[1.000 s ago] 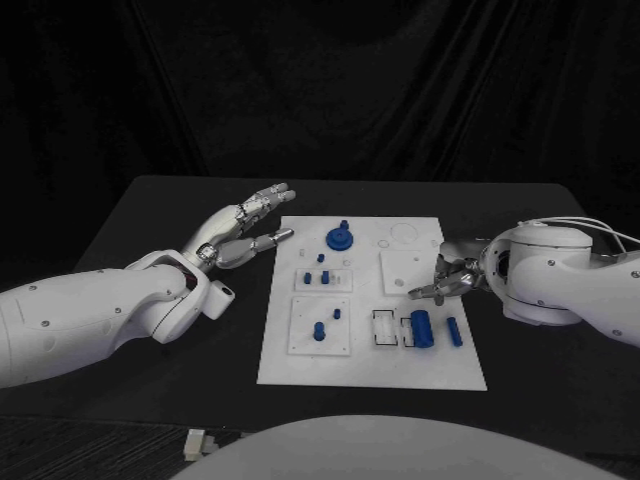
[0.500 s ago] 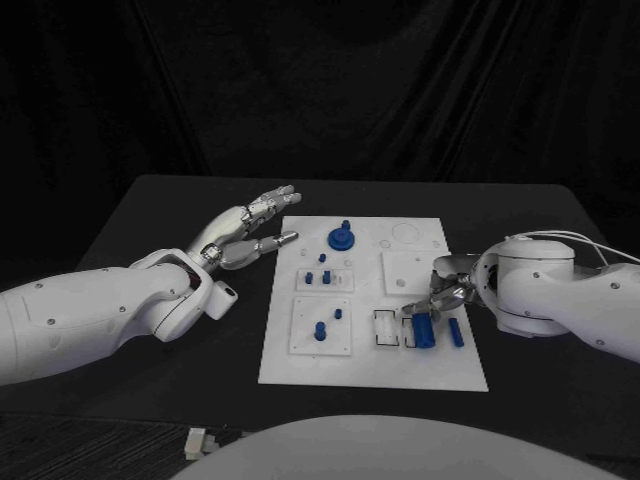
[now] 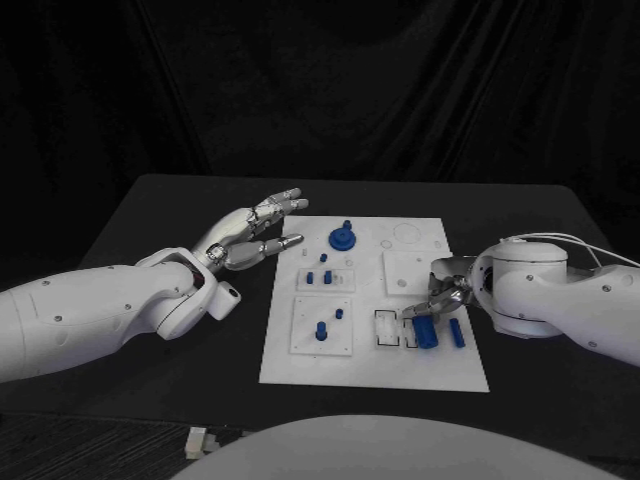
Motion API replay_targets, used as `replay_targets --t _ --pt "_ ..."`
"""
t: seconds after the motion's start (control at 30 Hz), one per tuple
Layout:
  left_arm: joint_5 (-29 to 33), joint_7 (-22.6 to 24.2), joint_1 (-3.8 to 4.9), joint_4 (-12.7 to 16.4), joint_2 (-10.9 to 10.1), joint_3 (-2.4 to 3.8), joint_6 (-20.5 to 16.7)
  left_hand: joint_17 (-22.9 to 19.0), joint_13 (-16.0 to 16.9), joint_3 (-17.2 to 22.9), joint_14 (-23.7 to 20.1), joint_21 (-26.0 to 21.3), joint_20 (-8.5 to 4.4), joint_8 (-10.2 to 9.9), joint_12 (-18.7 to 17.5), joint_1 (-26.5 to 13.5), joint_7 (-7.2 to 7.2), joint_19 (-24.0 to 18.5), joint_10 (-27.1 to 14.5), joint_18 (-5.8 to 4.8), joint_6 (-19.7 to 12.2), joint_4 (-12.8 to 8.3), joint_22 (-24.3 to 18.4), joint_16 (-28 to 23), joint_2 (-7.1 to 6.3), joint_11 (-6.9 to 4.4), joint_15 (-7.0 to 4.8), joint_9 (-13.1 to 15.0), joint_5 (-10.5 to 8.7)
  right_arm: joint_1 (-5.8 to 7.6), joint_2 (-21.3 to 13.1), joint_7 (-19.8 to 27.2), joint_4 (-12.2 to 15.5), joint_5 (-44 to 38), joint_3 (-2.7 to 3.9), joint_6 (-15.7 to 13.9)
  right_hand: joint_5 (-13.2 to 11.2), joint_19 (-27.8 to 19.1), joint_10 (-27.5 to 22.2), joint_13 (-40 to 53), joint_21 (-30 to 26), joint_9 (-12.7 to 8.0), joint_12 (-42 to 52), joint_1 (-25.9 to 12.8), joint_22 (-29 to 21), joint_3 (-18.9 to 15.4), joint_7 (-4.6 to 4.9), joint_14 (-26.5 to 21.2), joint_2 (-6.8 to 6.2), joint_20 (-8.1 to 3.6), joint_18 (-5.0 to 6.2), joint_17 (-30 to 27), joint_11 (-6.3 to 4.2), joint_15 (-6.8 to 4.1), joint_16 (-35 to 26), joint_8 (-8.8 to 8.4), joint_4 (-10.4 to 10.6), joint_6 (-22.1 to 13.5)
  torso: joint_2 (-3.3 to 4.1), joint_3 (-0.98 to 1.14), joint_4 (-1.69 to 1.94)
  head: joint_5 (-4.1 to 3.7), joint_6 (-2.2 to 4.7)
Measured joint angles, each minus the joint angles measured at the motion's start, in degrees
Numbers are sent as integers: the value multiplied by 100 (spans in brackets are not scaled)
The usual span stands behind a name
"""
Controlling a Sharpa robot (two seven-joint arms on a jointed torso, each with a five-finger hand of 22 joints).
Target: Assemble the parts on the task board
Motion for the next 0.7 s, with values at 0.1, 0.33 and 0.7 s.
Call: replay_targets --t 0.1,0.33,0.7 --pt "-1 0 0 -4 1 0 42 0 0 0 0 0 20 0 0 -3 37 -20 -2 1 138 0 0 0 3 3 0 18 0 -19 19 -9 -19 -13 0 5 382 0 0 0 -35 66 0 101 0 0 -1 0 -5 0 0 0 0 0 -23 -28 1 -61 0 0 1 4 0" --pt "-4 1 0 -9 6 0 114 -3 -1 0 -21 0 20 26 0 -24 47 -20 18 0 189 0 0 0 24 23 20 19 0 -52 45 -19 -54 -28 0 32 1238 0 0 -1 -89 205 0 281 0 57 6 0 9 0 0 0 0 0 -65 -89 -57 -189 1 -1 7 17 0" --pt "-8 2 0 -22 36 0 211 -5 -1 0 0 0 40 27 0 -24 64 1 -2 1 206 0 1 0 24 43 41 18 0 -62 56 -19 -54 -31 8 72 1650 0 -1 -1 -146 389 -23 499 3 115 33 -1 -110 0 1 -1 1 3 -155 -94 -219 -298 1 0 7 11 0"
